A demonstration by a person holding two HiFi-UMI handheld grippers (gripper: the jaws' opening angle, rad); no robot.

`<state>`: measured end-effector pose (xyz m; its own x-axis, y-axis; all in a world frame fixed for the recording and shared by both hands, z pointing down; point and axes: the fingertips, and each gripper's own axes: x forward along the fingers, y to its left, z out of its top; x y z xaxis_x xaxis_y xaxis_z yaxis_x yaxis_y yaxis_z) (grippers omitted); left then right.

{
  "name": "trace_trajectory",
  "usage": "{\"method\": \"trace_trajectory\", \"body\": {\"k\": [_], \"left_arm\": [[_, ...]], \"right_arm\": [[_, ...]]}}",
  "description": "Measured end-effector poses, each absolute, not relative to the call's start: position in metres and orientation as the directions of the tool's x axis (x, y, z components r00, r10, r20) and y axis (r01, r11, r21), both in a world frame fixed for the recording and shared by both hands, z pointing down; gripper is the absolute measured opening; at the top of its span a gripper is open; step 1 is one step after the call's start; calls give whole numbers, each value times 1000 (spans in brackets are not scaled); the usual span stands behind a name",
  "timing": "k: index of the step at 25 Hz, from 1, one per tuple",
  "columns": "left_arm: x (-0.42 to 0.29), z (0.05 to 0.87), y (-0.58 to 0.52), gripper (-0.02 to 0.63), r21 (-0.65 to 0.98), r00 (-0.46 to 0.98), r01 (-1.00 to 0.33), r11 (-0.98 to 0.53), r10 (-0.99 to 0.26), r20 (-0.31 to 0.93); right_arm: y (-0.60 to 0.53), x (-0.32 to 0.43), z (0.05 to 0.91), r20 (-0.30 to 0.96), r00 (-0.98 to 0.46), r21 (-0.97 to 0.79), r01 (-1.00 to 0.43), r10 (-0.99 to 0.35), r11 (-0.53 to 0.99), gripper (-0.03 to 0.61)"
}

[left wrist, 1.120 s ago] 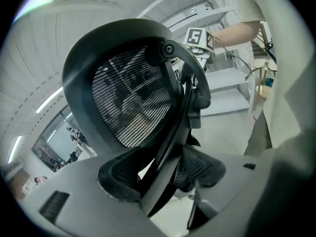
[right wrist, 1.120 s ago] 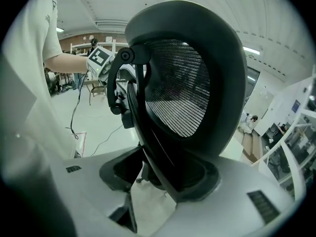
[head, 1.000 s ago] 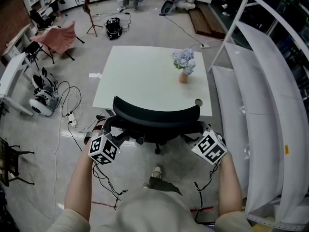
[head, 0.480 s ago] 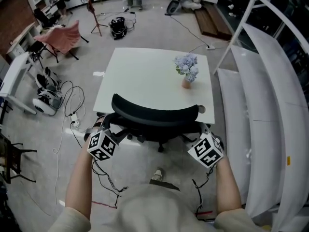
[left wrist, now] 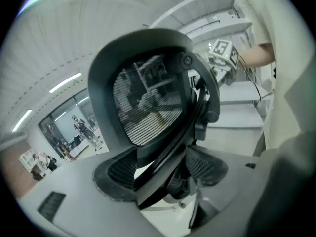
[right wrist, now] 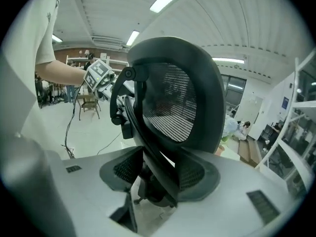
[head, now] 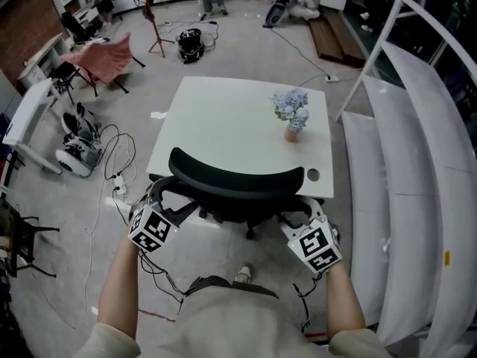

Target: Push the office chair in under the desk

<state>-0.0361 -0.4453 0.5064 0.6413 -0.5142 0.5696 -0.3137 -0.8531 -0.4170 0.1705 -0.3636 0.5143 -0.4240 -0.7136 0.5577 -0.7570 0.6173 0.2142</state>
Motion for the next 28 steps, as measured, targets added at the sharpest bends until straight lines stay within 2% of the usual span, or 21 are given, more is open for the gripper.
{"method": "trace_trajectory", "body": {"k": [6,9,12,15,19,22,28], "left_arm": [[-38,438,-429,234,-373,714,-477,-796,-598,364],[-40,399,-421,207,-306,752,-539,-785,-612,246],[-41,369,-416,198,-263,774,-556,-788,-606,181],[-41,347,-414,179,-255,787,-557,-791,-600,143],[-42,318,-412,162,-234,804,-548,-803,-583,120],[-43,292,-410,128,-213,817,-546,-810,-571,77],[-38,256,-402,116,-228,853,-502,-834,-521,29]], "right_arm": [[-356,164,457,442,-434,188,-811,-785,554,93],[-348,154,421,387,-448,186,-819,-806,543,81],[-342,145,386,327,-452,200,-825,-830,528,62],[-342,139,351,229,-433,208,-853,-872,478,38],[-338,138,309,163,-342,203,-906,-926,371,15],[-335,136,280,92,-277,187,-939,-956,290,9],[-326,132,240,-36,-209,143,-969,-977,202,7]]}}
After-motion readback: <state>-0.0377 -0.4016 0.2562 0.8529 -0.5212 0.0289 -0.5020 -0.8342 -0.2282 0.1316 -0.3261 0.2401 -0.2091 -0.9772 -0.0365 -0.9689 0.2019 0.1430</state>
